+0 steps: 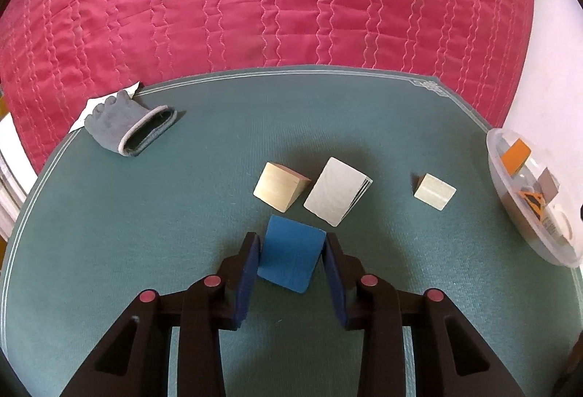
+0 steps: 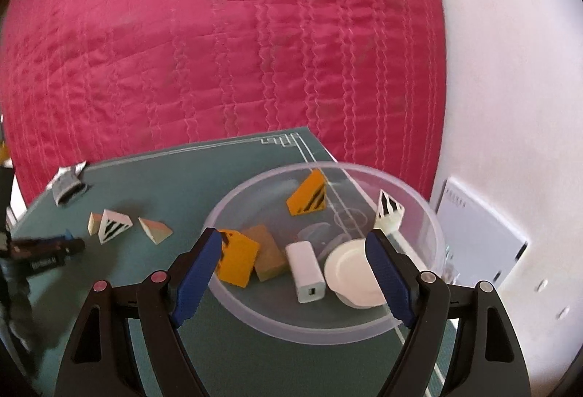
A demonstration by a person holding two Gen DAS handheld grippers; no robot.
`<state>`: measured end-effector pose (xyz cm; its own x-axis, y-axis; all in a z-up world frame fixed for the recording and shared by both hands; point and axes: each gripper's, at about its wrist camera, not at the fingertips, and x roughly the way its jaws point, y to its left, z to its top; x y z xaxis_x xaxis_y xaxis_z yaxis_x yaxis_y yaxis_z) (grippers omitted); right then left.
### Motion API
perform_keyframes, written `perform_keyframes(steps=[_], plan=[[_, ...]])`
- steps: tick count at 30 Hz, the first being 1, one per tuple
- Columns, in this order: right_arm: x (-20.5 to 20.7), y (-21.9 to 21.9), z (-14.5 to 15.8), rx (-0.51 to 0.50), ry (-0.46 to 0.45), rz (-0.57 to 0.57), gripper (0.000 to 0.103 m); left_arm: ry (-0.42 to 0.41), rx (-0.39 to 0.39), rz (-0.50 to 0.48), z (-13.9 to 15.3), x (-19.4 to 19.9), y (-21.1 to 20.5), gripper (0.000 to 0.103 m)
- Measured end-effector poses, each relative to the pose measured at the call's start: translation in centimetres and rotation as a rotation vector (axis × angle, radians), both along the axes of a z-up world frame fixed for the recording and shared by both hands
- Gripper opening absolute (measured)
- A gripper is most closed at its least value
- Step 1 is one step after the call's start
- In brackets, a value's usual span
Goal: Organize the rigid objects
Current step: 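Grasp the blue block with the left gripper, then grasp the tan wedge block with the right gripper while the left holds the blue block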
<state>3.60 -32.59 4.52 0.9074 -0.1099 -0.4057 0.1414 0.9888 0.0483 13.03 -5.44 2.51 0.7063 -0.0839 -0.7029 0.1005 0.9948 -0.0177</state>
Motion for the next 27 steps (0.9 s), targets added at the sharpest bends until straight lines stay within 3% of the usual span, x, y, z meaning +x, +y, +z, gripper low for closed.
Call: perform_keyframes(steps=[4, 12, 15, 20, 27], plan=[[0.1, 2.8, 0.6, -0.012, 0.011, 0.088, 0.082, -0.011, -0.031, 0.015, 0.5, -0.1, 0.8, 0.037], [3.2, 9.4, 0.7, 0.037, 0.119, 0.31, 0.082, -0.029, -0.072, 0.041, 1.2, -0.5, 2.2, 0.037], [5.0, 10.7, -0.3, 0.058, 0.176, 0.323, 0.08, -0.034, -0.094, 0.057, 1.6, -0.4, 3.0, 0.037], [8.0, 11.0, -1.6, 0.142, 0.277, 0.312, 0.069, -0.038, -0.14, 0.092, 2.1, -0.3, 4.6, 0.037], [10.9, 11.8, -2.7, 0.155, 0.336, 0.283, 0.06, -0.029, -0.177, 0.112, 2.3, -0.1, 5.4, 0.037]])
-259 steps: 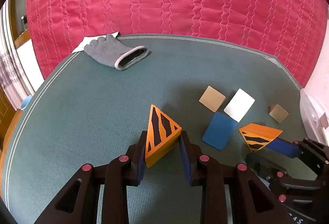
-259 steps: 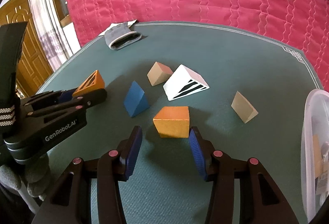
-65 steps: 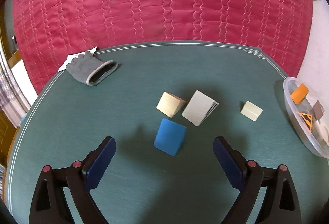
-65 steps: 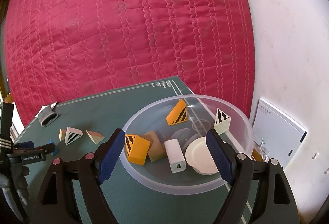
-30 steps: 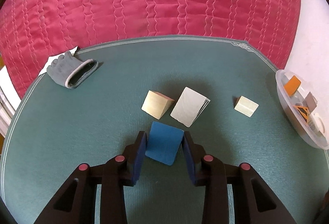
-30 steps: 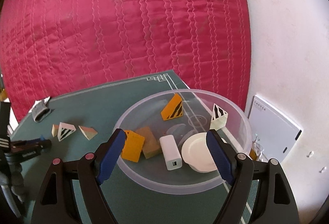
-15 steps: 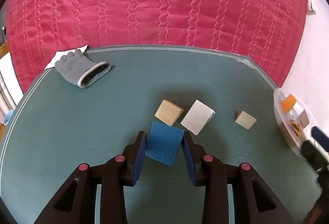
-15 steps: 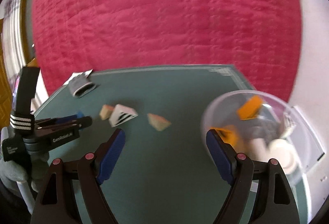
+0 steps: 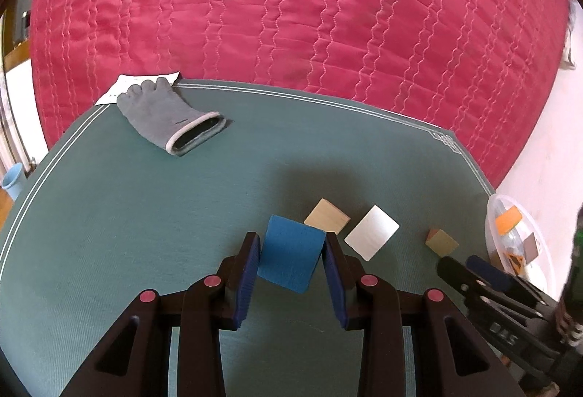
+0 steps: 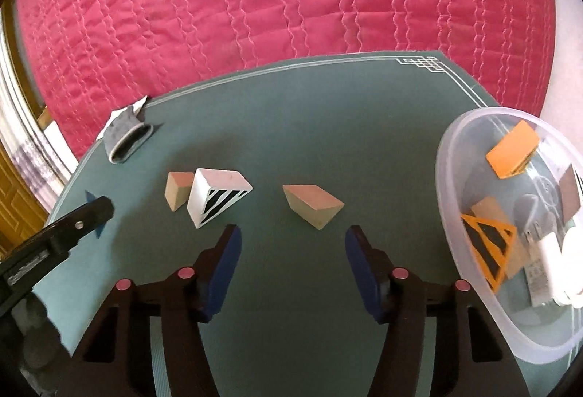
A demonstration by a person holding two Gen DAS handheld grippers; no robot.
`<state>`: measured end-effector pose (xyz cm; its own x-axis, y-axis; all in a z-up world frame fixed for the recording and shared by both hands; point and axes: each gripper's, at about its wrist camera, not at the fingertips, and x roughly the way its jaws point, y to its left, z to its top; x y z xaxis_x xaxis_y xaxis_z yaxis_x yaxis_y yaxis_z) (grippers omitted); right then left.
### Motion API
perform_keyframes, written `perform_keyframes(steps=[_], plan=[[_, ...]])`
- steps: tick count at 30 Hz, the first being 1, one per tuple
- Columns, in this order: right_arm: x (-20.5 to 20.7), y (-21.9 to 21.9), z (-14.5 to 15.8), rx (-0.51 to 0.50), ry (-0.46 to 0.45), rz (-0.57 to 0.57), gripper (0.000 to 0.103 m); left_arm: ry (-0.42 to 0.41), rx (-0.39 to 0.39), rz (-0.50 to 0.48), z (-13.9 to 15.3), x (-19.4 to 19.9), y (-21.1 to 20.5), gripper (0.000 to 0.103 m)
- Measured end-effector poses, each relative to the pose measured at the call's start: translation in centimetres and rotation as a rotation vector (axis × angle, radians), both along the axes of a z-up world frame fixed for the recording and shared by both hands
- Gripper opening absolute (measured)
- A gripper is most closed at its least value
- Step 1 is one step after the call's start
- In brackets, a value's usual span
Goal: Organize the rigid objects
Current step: 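Grasp the tan wedge block with the right gripper while the left holds the blue block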
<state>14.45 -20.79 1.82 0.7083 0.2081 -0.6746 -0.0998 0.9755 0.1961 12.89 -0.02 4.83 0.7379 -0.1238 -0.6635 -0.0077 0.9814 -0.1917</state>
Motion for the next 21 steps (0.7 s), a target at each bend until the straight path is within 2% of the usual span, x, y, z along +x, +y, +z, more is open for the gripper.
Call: perform_keyframes(steps=[4, 12, 17, 21], plan=[[1.4, 0.7, -0.7, -0.036, 0.026, -0.031, 0.053, 0.003, -0.014, 0.007, 0.0, 0.0, 0.4, 0.037], [3.3, 1.4, -0.9, -0.079, 0.034, -0.077, 0.052, 0.011, -0.023, 0.006, -0.1, 0.0, 0.4, 0.037], [3.6, 1.1, -0.9, -0.096, 0.037, -0.109, 0.036, 0.014, -0.023, 0.005, -0.2, 0.0, 0.4, 0.037], [3.3, 0.5, -0.9, -0.069, 0.033, -0.102, 0.035, 0.018, -0.022, 0.002, -0.3, 0.0, 0.4, 0.037]])
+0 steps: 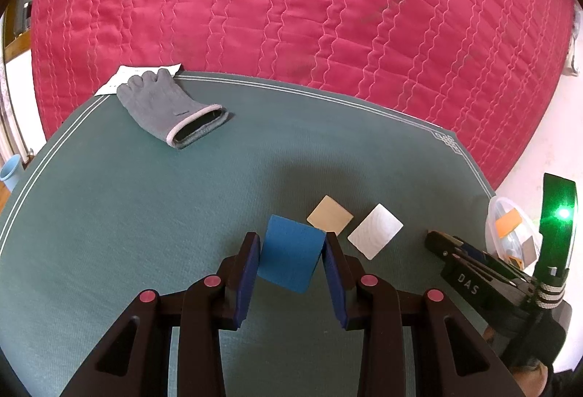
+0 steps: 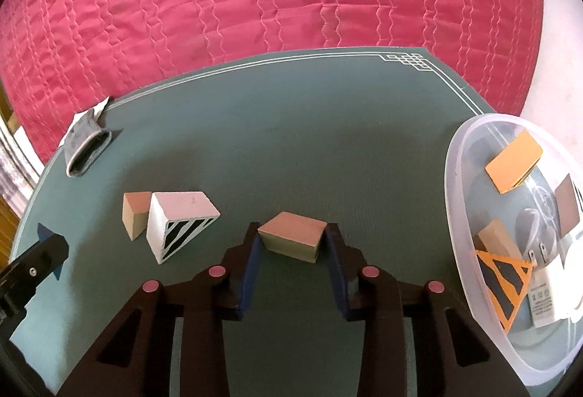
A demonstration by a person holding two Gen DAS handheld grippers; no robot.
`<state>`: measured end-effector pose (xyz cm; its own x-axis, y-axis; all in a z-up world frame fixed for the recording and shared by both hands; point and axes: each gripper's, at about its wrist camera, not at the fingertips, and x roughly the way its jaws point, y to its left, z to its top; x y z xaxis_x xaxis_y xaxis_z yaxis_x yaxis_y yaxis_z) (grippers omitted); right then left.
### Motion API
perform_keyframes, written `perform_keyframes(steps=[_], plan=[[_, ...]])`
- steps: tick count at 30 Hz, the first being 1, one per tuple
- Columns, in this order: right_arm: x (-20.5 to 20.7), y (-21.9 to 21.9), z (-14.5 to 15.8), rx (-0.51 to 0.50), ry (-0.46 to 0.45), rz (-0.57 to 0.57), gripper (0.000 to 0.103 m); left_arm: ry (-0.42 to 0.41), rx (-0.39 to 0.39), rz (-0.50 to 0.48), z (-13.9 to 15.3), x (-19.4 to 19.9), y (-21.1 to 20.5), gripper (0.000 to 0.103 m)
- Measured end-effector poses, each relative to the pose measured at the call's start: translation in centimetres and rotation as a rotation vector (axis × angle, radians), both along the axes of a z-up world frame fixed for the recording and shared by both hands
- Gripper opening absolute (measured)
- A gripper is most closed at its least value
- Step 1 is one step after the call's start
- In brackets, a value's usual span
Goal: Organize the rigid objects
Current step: 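Grasp the tan wedge block with the right gripper while the left holds the blue block, then carry the tan wedge into the bowl and open the right gripper while the left holds the blue block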
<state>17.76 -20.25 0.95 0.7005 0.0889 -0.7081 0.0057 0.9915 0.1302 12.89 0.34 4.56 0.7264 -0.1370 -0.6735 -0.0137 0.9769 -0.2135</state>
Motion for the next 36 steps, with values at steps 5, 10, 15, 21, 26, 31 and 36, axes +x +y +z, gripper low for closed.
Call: perform_keyframes(steps=[5, 10, 15, 21, 26, 31, 36], plan=[[-1.4, -0.1, 0.2, 0.01, -0.015, 0.022, 0.035, -0.004, 0.0, -0.002, 0.1, -0.1, -0.1, 0.037], [-3.2, 0.1, 1.1, 0.024, -0.048, 0.048, 0.035, -0.007, 0.003, -0.009, 0.1, -0.2, -0.2, 0.037], [-4.6, 0.0, 2.6, 0.035, -0.092, 0.053, 0.035, -0.014, 0.005, -0.02, 0.3, -0.3, -0.5, 0.037], [-6.0, -1.0, 4.1, 0.051, -0.135, 0.036, 0.035, -0.024, 0.005, -0.035, 0.7, -0.5, -0.9, 0.037], [-7.2, -2.5, 5.1, 0.045, -0.17, 0.001, 0.035, -0.036, 0.006, -0.049, 1.0, -0.8, -1.3, 0.037], [-7.8, -4.6, 5.8, 0.034, -0.19, -0.051, 0.035, -0.051, 0.009, -0.066, 1.5, -1.2, -1.9, 0.037], [-7.8, -7.1, 6.2, 0.033, -0.196, -0.117, 0.035, -0.059, 0.015, -0.084, 1.7, -1.5, -2.5, 0.037]])
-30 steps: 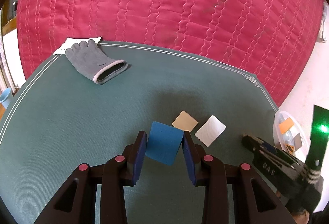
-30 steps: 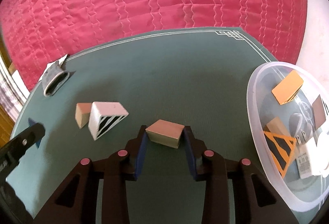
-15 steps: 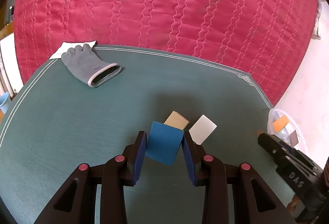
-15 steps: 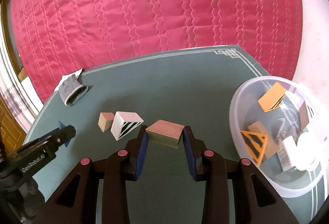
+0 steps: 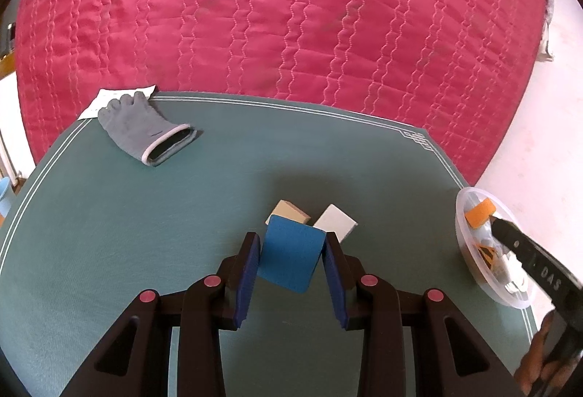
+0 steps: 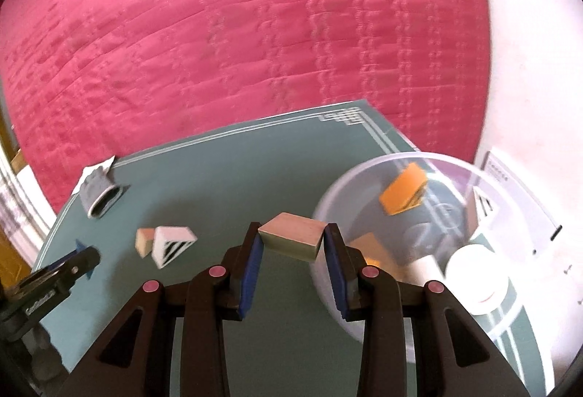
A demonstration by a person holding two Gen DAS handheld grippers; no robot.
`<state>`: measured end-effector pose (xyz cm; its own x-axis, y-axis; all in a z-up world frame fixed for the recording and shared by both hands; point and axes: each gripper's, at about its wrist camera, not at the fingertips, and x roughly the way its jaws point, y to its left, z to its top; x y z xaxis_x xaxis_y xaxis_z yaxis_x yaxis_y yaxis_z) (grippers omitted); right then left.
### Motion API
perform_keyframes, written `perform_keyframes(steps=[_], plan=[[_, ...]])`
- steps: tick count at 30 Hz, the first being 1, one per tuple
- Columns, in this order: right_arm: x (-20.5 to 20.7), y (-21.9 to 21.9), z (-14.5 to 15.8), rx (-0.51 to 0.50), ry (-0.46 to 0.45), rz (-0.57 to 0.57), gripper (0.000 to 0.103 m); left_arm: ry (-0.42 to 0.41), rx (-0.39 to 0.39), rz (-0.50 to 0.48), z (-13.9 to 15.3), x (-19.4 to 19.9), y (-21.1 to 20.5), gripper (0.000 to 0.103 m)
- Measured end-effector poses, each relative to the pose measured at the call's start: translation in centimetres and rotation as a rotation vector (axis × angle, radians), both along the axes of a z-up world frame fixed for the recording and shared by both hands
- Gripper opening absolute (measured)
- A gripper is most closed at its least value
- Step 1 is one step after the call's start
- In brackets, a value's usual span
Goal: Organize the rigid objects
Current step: 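Carry the tan wedge into the bowl and open the right gripper while the left holds the blue block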
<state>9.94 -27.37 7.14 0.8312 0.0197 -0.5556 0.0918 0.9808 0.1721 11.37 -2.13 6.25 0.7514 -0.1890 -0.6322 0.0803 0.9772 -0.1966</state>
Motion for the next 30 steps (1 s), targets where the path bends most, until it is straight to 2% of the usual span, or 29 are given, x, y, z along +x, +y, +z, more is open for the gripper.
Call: perform_keyframes(steps=[18, 22, 30], plan=[[1.5, -6.7, 0.7, 0.004, -0.03, -0.172, 0.036, -0.012, 0.019, -0.048, 0.2, -0.6, -1.8, 0.037], [1.3, -7.5, 0.5, 0.01, -0.031, -0.198, 0.047, -0.012, 0.021, -0.05, 0.2, -0.7, -1.9, 0.037], [-0.6, -9.0, -1.1, -0.002, -0.02, -0.255, 0.047, -0.012, 0.027, -0.06, 0.1, -0.8, -2.2, 0.037]])
